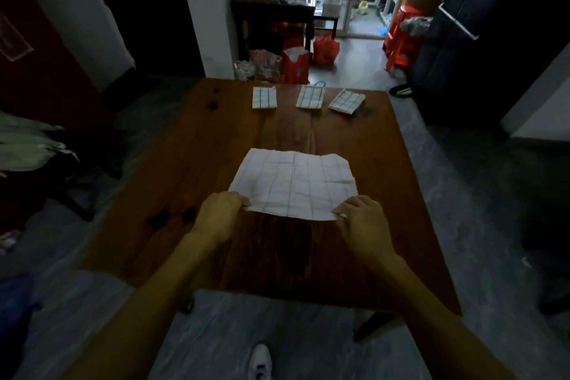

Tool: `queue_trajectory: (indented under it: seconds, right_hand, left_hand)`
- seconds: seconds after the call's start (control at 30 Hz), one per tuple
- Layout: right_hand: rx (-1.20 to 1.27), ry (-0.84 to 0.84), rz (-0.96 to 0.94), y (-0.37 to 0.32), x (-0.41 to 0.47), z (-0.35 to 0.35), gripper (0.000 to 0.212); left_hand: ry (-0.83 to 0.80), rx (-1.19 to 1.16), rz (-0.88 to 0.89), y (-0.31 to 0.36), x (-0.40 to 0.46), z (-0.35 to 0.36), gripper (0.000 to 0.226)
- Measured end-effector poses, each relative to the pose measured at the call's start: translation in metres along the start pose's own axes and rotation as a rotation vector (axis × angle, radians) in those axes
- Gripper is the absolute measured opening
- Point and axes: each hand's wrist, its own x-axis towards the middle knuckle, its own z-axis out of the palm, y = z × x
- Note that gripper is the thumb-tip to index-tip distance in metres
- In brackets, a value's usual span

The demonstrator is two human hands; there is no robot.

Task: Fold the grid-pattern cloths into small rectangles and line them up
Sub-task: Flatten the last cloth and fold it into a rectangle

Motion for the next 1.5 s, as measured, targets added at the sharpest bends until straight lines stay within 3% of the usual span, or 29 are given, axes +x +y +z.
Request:
queue_trajectory:
  seconds: [0.27, 0.6, 0.93, 1.17, 1.27, 1.33, 1.4, 1.5]
  right_hand:
    - [0.003, -0.164, 0.024, 0.004, -0.035, 0.021, 0.022]
    - [-0.093, -0.247, 0.07, 0.011, 0.009, 0.05, 0.025]
    - [-0.123, -0.289, 0.07, 0.021, 0.071, 0.127, 0.018]
    - [-0.183, -0.283, 0.074, 0.021, 0.107, 0.164, 0.022]
    - [-0.224, -0.269, 0.132, 0.021, 0.11, 0.18, 0.033]
    - [-0.144, -0.194, 0.184, 0.02, 0.103, 0.187, 0.043]
    - [-0.032, -0.1, 0.201, 0.013, 0.09, 0.189, 0.045]
    - [0.055, -0.065, 0.118, -0.008, 0.054, 0.196, 0.04]
  left_hand:
    - [-0.112, -0.004, -0.045, -0.007, -0.03, 0.038, 0.016]
    - [-0.1, 0.012, -0.058, -0.031, 0.01, 0.058, 0.015]
    - [-0.168, -0.09, -0.153, -0.069, 0.067, 0.109, 0.009]
    - [-0.095, -0.058, -0.207, -0.082, 0.102, 0.128, 0.009]
    - [0.042, -0.017, -0.172, -0.083, 0.109, 0.144, 0.03]
    - [0.198, -0.102, -0.149, -0.078, 0.11, 0.149, 0.041]
    - [0.338, -0.206, -0.099, -0.065, 0.102, 0.151, 0.035]
    - [0.345, -0.307, -0.002, -0.041, 0.073, 0.165, 0.029]
